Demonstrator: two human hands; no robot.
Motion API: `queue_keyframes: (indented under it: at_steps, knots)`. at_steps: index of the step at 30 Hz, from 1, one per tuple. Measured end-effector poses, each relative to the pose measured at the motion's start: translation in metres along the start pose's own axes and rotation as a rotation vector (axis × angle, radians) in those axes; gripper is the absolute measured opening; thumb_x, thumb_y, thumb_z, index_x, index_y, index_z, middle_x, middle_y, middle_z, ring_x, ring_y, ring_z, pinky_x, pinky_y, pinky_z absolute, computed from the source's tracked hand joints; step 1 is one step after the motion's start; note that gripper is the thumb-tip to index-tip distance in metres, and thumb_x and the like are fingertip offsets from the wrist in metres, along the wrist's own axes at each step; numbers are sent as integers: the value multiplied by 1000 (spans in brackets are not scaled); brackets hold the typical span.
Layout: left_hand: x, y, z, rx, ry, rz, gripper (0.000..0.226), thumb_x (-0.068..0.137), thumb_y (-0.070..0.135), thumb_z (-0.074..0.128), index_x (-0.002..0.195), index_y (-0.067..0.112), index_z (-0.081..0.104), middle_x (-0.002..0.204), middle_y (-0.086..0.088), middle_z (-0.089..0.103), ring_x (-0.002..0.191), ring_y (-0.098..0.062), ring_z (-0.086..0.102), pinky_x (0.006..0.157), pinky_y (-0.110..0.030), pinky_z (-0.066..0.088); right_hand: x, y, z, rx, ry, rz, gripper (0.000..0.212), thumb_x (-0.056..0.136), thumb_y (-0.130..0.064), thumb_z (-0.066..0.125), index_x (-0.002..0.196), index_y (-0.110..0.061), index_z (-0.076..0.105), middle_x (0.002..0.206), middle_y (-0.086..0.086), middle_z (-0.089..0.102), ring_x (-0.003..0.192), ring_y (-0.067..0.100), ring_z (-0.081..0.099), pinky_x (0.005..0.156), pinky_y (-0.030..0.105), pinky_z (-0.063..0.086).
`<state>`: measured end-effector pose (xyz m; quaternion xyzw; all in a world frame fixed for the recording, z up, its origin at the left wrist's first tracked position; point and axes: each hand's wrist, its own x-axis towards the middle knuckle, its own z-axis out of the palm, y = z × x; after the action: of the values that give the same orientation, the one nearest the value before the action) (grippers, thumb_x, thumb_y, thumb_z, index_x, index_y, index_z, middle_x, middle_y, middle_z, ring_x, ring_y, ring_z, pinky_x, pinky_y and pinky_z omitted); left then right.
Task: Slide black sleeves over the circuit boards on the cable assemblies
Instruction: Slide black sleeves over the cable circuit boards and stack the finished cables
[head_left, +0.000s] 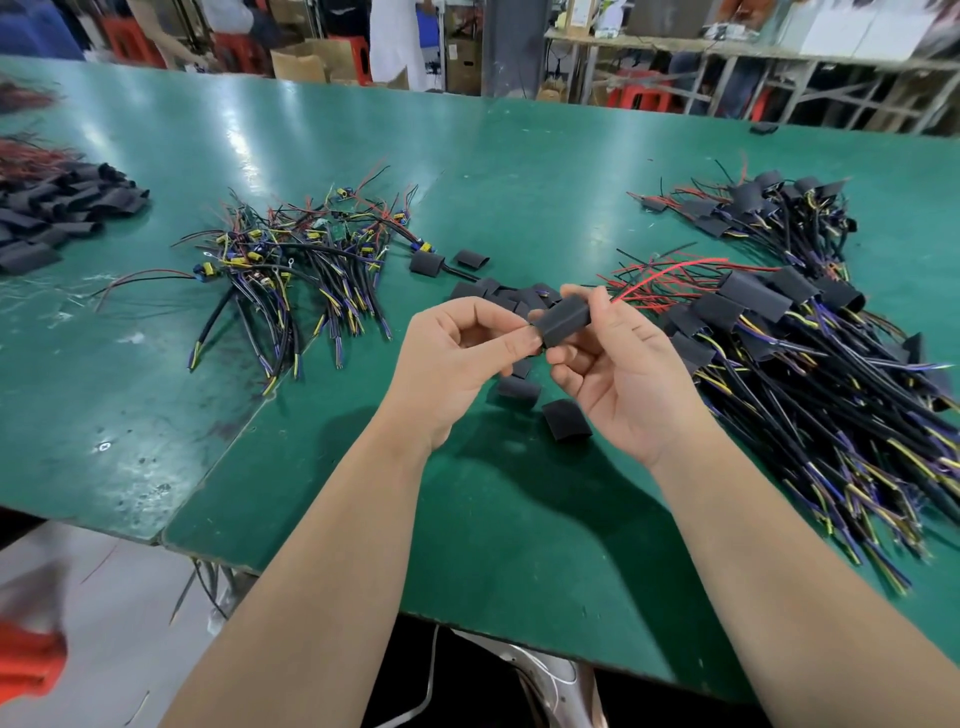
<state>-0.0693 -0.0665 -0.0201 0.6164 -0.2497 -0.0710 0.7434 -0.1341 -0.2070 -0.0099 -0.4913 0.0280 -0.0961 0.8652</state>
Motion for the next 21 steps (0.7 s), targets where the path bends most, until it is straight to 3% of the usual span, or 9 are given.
queue_keyframes:
  at_steps: [4, 7, 10, 14, 16, 18, 21]
  knots:
    - [1, -1, 0, -8, 36, 13, 22, 76, -3, 73, 71, 13, 60, 57, 7, 62, 49, -7, 51, 55, -17, 45, -2, -1, 2, -1, -11, -9, 23, 79, -33, 58, 93, -24, 74, 88, 5, 72, 61, 9, 63, 55, 20, 51]
    - [1, -1, 1, 41, 50, 42, 22, 78, -3, 72, 75, 14, 59, 57, 9, 64, 51, -3, 54, 55, -15, 45, -2, 4, 4, -103, 27, -3, 29, 78, -16, 64, 107, -17, 62, 91, 13, 59, 75, 17, 64, 59, 21, 51]
    - [1, -3, 2, 116, 76, 101, 17, 78, 8, 76, 79, 15, 60, 61, 10, 66, 54, -4, 58, 58, -17, 47, -2, 4, 6, -41, 124, 7, 23, 79, -1, 65, 88, -14, 48, 78, 9, 64, 77, 20, 69, 60, 22, 53]
    - [1, -11, 0, 340, 166, 153, 10, 80, 31, 71, 78, 25, 62, 71, 3, 69, 69, -23, 67, 68, -38, 55, 2, -12, 1, 175, 207, -31, 26, 78, 0, 63, 76, -17, 43, 71, 6, 72, 71, 20, 73, 65, 26, 57]
    - [1, -15, -3, 487, 172, 175, 12, 84, 35, 65, 76, 28, 61, 68, 7, 67, 68, -20, 66, 67, -30, 52, 6, -26, -3, 214, 277, -95, 28, 86, 3, 59, 74, -17, 43, 66, 5, 70, 66, 18, 72, 65, 27, 58]
    - [2, -18, -5, 587, 176, 186, 14, 88, 33, 62, 76, 25, 61, 66, 12, 67, 61, -7, 61, 60, -15, 44, 10, -46, -7, 203, 332, -191, 24, 88, 2, 60, 75, -14, 47, 64, 4, 68, 63, 16, 70, 59, 23, 55]
    - [4, -20, -7, 644, 212, 151, 14, 93, 25, 58, 80, 21, 62, 66, 16, 68, 59, 7, 57, 57, -6, 36, 13, -86, -16, -14, 454, -373, 12, 84, 0, 68, 81, -11, 63, 61, 3, 66, 56, 13, 61, 55, 23, 48]
